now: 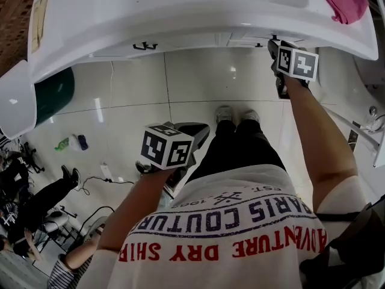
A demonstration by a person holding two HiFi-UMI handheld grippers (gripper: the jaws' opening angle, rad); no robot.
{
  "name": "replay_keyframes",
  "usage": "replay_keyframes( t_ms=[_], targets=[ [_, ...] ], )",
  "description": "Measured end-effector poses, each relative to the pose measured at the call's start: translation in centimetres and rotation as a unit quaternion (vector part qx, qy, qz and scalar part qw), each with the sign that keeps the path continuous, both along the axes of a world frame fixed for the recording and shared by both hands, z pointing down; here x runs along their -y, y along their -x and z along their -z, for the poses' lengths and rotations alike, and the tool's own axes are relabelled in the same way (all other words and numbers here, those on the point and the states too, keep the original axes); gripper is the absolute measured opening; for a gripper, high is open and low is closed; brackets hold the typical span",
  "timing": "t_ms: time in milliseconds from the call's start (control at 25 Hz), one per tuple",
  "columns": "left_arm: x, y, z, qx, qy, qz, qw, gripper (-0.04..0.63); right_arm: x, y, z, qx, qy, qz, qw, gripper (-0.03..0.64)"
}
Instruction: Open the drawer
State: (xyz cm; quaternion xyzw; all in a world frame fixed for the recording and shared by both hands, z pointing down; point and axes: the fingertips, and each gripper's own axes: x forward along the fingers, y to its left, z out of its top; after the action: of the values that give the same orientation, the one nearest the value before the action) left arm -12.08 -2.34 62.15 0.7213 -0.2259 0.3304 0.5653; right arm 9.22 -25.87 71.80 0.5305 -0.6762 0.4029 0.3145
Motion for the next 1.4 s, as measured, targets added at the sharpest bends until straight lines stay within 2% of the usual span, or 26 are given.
replay_keyframes(
  t_ms=[200,320,800,1000,1400],
  targets=[
    [0.0,0.0,-0.3,0.003,0.004,-0.007,1.0,-0.005,1.2,-0.1,-0.7,-0.005,0.007,-0.022,1.0,0.178],
    [0.4,0.0,-0.2,0.006,0.002,-0.008,0.9999,-0.005,1.5,0.1,-0.7,-0.007,0.012,-0.023,1.0,0.148],
    [-0.3,-0.1,-0.4,0.003,0.0,-0.012,0.9999,-0.005,0.9,0.2,-0.9,-0.007,0.009,-0.036,0.999,0.143],
    [-1.1,-0.1,-0.4,0.005,0.0,-0.014,0.9999,-0.005,-1.4,0.4,-0.9,-0.007,0.015,-0.033,0.999,0.143],
    [-1.6,-2.7,0.2,-0.009,-0.005,-0.034,0.9994,-0.005,-8.0,0.3,-1.3,0.005,0.024,-0.035,0.999,0.143]
  ],
)
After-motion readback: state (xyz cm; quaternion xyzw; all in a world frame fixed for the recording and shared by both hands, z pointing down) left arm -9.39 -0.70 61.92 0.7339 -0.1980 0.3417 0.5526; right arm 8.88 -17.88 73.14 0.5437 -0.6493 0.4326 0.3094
